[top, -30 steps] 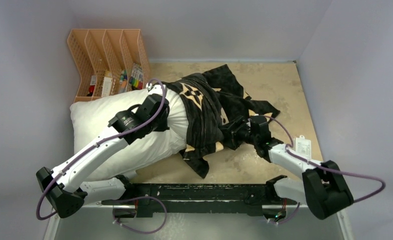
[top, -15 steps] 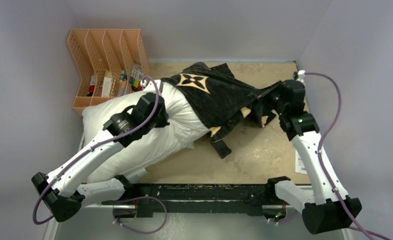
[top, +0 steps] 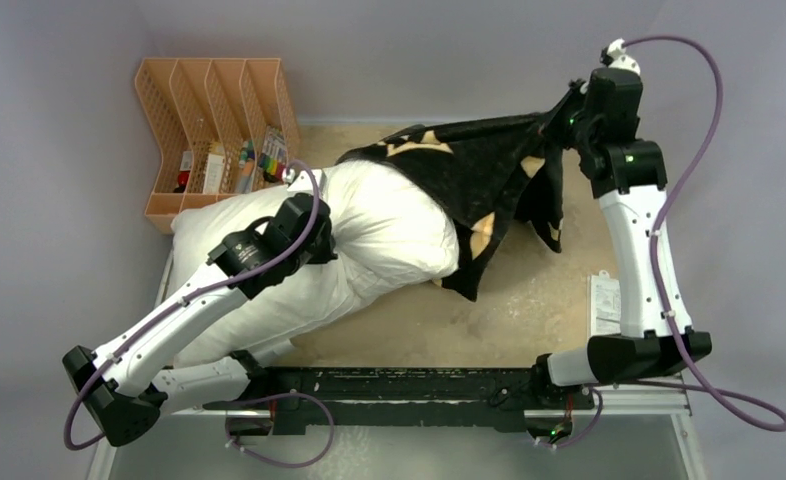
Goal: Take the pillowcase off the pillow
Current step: Remove the pillow from the pillowcase.
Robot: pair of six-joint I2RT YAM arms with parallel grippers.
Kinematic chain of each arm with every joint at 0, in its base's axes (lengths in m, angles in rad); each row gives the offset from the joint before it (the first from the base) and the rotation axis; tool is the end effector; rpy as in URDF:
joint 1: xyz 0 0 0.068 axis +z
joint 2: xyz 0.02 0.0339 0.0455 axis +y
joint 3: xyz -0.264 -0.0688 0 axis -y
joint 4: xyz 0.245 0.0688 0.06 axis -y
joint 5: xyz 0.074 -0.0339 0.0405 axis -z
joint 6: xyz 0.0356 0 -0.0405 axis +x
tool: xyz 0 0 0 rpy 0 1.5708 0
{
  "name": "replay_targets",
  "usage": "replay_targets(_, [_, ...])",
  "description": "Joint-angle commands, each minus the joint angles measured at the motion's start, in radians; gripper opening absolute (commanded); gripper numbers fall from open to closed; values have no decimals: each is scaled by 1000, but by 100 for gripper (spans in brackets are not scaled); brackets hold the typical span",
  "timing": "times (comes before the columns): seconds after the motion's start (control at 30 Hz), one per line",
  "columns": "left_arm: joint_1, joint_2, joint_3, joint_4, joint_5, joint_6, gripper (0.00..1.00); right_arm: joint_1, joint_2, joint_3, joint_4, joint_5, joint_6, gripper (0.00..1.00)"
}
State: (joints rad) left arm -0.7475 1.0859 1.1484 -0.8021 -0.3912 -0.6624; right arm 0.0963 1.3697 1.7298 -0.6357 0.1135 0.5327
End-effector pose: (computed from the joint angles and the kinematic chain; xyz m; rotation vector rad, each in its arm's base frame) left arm 0.1682 -0.1374 0.3502 -0.1010 2.2590 -0.3042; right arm 0.2797 0.0230 0.4849 0.4796 1.7947 0.3340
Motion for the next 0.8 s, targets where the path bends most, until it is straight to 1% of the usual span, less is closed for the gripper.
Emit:
replay_targets(0.0, [28,-12,-46,-174,-129,34,0,-70,6,255,115,188,-142,0])
replay_targets(0.13, [27,-18,-43,-159,-122,43,0,-71,51,287,82,37,-160,0])
replay_targets(0.17, [27,-14,-42,-152,-109,50,0,-70,57,292,67,22,-148,0])
replay_targets(0.23, [28,-10,-41,-138,-86,61,0,-71,43,267,82,48,-123,0])
replay_targets(0.3, [28,-7,-38,-133,-84,62,0,-71,22,245,115,77,-134,0])
replay_targets(0.37, [28,-9,-37,-129,-94,66,0,-71,42,308,74,148,-194,0])
replay_targets(0.47, [27,-1,-36,-121,-93,70,0,-71,111,456,-29,263,-275,0])
replay_targets(0.53, [27,11,-34,-107,-90,72,0,-70,121,503,-46,268,-317,0])
replay_targets(0.77, [28,51,-17,-80,-74,71,0,-70,81,523,-24,305,-350,0])
